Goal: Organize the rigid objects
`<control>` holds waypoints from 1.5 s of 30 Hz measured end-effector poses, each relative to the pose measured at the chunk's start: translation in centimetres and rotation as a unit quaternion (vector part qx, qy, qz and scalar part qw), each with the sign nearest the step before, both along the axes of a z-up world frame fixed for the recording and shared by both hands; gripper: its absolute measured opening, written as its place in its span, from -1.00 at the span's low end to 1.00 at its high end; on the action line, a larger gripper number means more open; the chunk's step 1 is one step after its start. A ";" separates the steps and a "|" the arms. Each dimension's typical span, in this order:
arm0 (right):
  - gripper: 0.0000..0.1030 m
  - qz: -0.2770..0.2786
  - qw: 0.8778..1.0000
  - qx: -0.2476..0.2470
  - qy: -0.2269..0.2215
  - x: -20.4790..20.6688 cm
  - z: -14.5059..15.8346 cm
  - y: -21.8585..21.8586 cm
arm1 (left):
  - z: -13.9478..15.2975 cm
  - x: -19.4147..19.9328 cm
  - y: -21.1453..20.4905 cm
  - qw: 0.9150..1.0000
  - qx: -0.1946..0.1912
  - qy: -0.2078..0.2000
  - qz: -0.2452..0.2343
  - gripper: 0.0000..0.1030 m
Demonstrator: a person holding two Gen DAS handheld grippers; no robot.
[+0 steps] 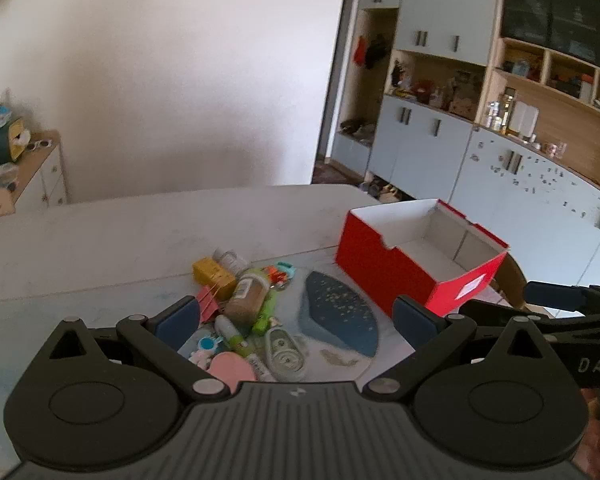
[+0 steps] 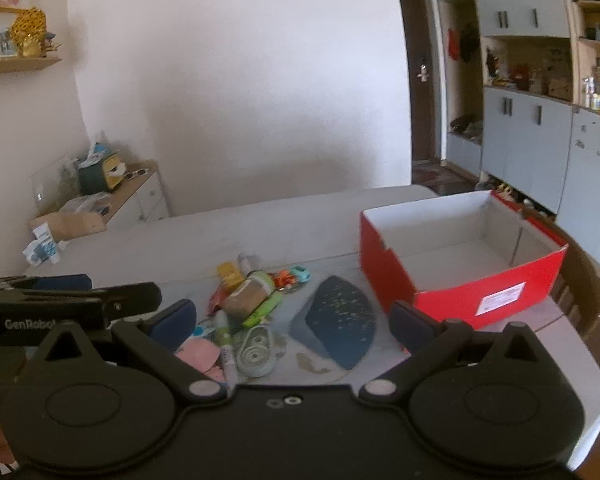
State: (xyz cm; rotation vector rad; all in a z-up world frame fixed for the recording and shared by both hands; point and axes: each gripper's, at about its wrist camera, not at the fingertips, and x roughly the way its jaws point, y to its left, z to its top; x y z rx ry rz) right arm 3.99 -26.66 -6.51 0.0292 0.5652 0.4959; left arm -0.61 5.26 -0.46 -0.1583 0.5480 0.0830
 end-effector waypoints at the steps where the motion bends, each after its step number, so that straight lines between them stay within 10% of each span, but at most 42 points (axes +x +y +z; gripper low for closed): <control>1: 0.99 0.005 1.000 0.001 0.002 0.1 -0.1 0.1 | -0.1 0.1 0.2 1.000 0.000 0.002 0.004 1.00; 24: 0.86 0.104 0.991 -0.073 0.030 5.7 -6.3 4.6 | -8.7 3.8 3.6 0.998 0.036 0.046 0.040 1.00; 45: 0.58 0.145 0.973 -0.104 0.143 13.9 -12.2 10.8 | -14.9 7.7 6.0 0.987 -0.050 0.137 0.062 0.98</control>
